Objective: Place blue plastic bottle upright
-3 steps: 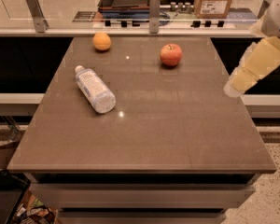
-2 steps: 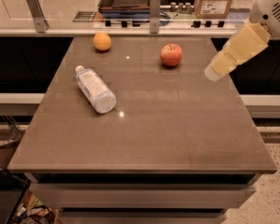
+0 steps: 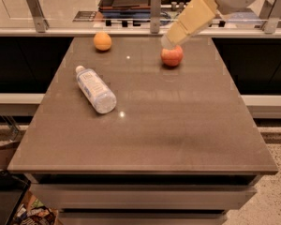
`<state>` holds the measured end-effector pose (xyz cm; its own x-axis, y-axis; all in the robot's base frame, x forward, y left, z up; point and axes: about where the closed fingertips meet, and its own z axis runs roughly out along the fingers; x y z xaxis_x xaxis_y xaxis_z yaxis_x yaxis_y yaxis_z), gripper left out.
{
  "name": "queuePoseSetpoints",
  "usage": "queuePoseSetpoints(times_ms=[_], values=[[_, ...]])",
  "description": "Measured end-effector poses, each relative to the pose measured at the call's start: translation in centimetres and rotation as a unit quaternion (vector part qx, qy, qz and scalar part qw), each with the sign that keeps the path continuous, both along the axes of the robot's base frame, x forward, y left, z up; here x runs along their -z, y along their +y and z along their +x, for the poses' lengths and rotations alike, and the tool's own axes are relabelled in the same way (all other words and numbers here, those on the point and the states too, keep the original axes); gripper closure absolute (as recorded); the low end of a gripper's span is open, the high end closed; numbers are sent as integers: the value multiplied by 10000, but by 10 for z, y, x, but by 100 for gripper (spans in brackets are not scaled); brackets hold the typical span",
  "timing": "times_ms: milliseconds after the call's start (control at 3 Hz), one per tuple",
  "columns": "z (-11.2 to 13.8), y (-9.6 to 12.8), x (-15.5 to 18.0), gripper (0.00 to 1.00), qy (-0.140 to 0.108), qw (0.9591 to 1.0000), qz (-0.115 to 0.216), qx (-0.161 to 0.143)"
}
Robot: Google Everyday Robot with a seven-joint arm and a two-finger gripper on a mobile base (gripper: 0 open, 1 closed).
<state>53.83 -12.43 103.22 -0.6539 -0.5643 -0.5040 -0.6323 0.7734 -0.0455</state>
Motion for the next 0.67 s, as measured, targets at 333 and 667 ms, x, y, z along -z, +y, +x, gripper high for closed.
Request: queuePoseSetpoints(times_ms=[333,667], values=[[1,9,-3,0,93,9993,192,321],[1,8,-3,0,92,9992,194,327]])
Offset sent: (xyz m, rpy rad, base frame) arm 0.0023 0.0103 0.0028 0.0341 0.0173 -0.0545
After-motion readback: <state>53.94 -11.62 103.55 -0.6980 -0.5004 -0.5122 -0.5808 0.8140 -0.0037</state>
